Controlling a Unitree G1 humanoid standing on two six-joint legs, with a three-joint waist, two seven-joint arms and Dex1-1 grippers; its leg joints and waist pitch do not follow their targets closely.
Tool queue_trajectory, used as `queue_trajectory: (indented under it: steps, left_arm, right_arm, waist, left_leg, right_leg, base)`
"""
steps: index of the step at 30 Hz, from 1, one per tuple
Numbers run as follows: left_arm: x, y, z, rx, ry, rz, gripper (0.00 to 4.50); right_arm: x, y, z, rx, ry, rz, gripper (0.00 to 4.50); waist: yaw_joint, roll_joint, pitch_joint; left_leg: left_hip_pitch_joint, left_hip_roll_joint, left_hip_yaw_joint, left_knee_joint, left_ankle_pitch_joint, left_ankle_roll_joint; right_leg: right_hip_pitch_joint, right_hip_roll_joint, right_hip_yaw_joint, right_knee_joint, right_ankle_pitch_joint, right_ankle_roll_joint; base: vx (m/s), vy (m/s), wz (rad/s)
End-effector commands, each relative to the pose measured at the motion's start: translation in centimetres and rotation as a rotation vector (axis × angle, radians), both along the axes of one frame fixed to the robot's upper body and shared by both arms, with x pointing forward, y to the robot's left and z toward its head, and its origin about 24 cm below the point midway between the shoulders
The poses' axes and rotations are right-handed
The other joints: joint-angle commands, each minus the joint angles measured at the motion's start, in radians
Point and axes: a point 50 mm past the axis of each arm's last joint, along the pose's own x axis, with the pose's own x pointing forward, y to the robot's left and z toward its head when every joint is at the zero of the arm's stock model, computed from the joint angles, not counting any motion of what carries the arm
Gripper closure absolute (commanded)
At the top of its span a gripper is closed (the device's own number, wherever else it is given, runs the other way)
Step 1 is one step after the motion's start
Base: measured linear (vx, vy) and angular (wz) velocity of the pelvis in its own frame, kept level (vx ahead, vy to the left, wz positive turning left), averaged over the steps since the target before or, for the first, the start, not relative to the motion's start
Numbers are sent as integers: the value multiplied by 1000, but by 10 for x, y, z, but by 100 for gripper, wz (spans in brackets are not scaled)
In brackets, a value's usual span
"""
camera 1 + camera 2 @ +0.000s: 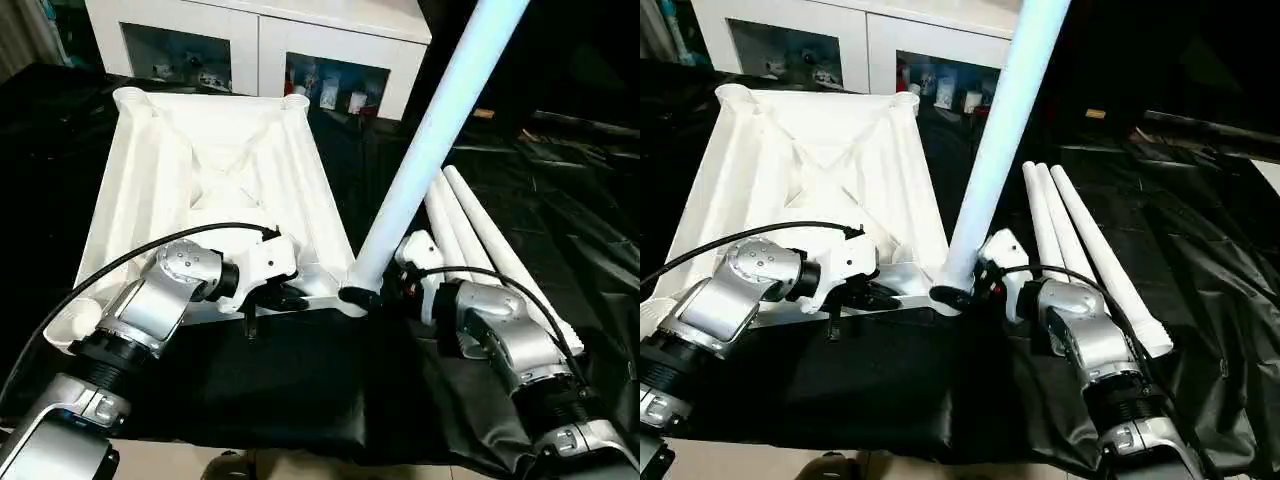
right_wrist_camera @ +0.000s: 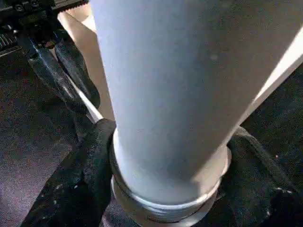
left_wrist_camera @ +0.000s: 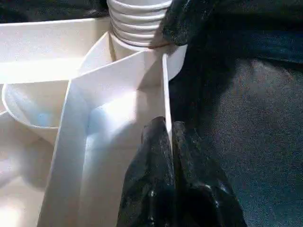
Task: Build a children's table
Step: Rotate leg to tighten
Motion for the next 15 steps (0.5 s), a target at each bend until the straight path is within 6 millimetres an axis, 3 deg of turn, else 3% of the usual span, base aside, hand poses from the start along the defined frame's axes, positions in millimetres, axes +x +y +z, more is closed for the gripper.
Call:
queue_trajectory:
  steps: [1,12,15]
  left_arm:
    - [-4,-11,3,-20,-2,-63,450]
    - [-5,-10,0,-21,12,-48,450]
    - [2,-14,-5,-17,9,56,450]
  right_arm:
    - [3,-4,1,-30,-10,-7,170]
    - [5,0,-2,26,5,-61,177]
    - [11,4,-12,34,29,-223,177]
  waist:
    - [-7,17,-55]
    - [-10,13,-49]
    - [-17,12,-47]
  left_leg:
    - [43,75,-26,-96,-214,3]
    - [44,78,-20,-103,-258,-18]
    - [44,79,-21,-107,-285,-34]
  right_leg:
    - [30,-81,44,-61,-134,-240]
    - [25,-83,46,-72,-224,-213]
    - [20,-84,47,-75,-264,-208]
  base:
    - [0,0,0]
    - [0,0,0]
    - [0,0,0]
